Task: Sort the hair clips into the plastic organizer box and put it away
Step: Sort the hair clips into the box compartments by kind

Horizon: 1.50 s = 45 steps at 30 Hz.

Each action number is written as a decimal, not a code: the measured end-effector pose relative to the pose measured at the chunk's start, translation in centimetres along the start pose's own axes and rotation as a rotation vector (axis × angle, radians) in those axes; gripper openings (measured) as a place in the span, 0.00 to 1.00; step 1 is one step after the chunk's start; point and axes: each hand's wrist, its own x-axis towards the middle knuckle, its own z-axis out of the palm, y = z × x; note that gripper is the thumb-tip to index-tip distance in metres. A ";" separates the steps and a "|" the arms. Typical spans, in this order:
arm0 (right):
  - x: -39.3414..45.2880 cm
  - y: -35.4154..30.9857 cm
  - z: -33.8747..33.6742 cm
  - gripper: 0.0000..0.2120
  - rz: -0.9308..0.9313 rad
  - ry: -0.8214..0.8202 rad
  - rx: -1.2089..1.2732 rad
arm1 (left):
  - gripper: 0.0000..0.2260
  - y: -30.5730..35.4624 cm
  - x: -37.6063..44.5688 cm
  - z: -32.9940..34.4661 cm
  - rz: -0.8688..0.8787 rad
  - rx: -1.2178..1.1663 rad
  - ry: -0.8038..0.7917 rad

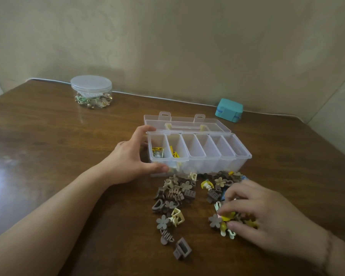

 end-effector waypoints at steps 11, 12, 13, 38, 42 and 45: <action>3.6 0.2 -2.9 0.05 0.147 0.218 0.512 | 0.45 -0.3 0.1 0.1 -0.021 0.014 0.004; 4.7 0.3 -3.4 0.07 0.181 0.289 0.564 | 0.45 -0.3 0.1 0.1 -0.024 0.016 0.004; 6.0 0.4 -3.6 0.07 0.197 0.366 0.608 | 0.45 -0.4 0.1 0.0 -0.028 0.016 0.004; -1.0 -1.9 2.2 0.19 0.041 0.194 -0.096 | 0.45 -0.1 0.0 0.0 0.007 0.014 0.002; -1.0 -1.6 3.8 0.17 0.042 0.223 -0.082 | 0.45 0.0 -0.1 0.0 0.008 0.014 0.006; -1.1 -1.9 3.7 0.14 0.021 0.266 -0.082 | 0.44 0.3 -0.2 -0.1 0.006 0.018 0.006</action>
